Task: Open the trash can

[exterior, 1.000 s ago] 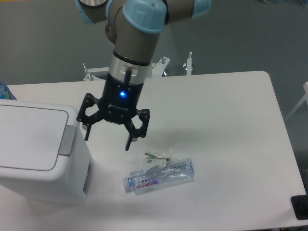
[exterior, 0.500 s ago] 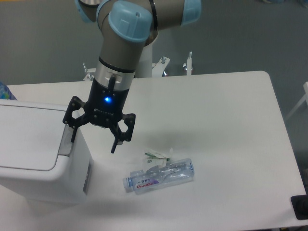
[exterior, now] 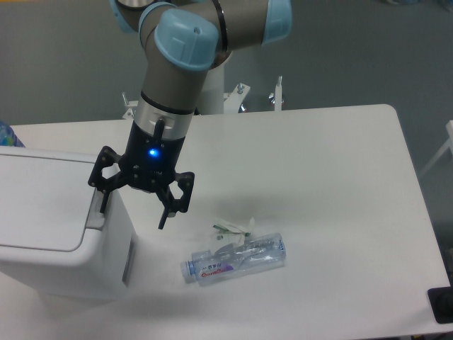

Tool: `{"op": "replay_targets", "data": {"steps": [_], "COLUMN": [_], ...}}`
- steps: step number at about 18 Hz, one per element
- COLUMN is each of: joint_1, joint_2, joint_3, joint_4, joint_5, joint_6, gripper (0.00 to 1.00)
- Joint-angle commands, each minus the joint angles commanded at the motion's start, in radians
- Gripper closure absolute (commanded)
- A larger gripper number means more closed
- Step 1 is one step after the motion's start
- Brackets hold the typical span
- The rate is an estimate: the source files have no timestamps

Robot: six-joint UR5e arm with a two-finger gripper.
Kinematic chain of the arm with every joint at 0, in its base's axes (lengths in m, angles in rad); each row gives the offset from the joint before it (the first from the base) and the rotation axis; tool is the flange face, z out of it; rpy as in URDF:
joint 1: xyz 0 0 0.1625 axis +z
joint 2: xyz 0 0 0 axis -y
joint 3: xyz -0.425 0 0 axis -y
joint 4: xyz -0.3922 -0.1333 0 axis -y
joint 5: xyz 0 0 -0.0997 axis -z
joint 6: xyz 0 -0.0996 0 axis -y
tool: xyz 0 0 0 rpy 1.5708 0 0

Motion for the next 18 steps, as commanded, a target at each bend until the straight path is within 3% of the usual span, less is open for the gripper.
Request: {"op": "replay_targets", "data": {"steps": [10,14,18], "joint_1": [0.017,0.109,0.208], "joint_2": [0.009,0.002,-0.017], "joint_3": [0.023,0.023,0.002], "joint_4": [-0.002,0.041,0.043], "joint_5": [0.0,0.006,0.011], "joint_6": [0.008,0.021,0.181], "gripper": [0.0,0.0,0.0]}}
